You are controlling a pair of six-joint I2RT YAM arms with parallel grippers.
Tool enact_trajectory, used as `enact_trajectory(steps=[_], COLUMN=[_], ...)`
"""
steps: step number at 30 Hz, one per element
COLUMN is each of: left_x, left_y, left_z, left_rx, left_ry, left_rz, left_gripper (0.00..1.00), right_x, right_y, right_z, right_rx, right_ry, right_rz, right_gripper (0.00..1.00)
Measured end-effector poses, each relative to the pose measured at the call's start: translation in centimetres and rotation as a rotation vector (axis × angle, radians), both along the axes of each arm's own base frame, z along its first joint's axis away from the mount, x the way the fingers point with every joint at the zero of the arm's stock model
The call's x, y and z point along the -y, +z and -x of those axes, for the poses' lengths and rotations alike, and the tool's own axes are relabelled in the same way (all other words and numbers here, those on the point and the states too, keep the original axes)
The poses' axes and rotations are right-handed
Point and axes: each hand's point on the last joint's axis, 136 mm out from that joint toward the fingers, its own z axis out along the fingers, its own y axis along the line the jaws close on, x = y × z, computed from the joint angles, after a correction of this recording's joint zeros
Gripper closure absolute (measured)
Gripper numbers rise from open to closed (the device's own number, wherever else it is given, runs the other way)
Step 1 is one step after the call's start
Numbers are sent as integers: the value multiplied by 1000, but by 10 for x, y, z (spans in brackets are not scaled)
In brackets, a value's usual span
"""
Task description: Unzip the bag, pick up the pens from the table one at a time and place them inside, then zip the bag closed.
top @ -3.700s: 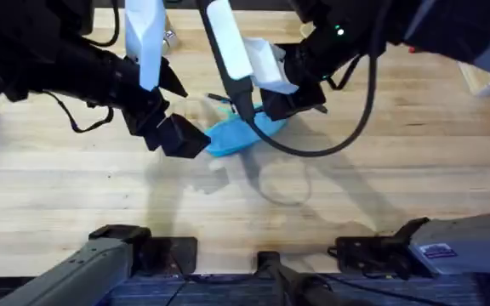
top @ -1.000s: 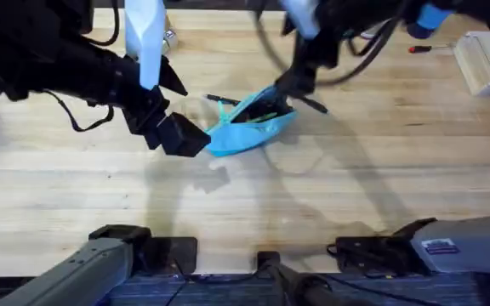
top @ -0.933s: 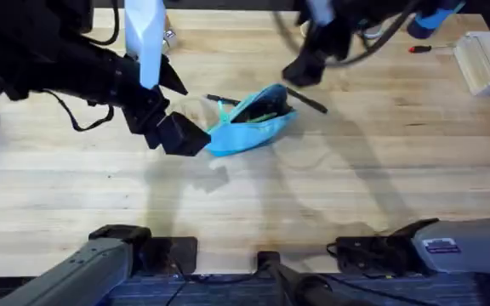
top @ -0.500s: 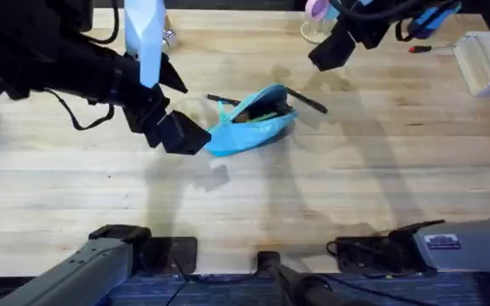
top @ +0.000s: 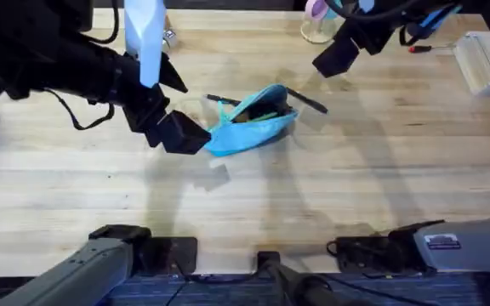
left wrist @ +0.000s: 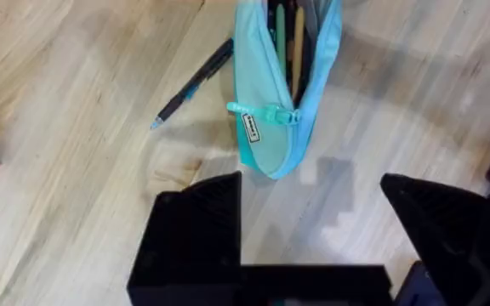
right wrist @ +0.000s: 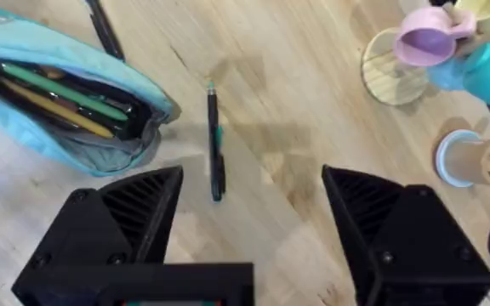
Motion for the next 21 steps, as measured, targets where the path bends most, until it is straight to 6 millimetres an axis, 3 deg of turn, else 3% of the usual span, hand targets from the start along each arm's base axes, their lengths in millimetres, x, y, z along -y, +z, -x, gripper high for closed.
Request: enact_trajectory(steps=[14,21], left_x=[0,0], left_y=[0,0], left_z=[-1,-1], left_rx=[4,4], left_ry=[0,0], left_rz=[0,0], left_gripper=[8,8], right_x=[-2,2], right_y=[-6,-50], right_z=[7,5], right_rx=[-62,-202], right_ry=[-57,-87], right_rz=[-31,-8], right_gripper=[5,5])
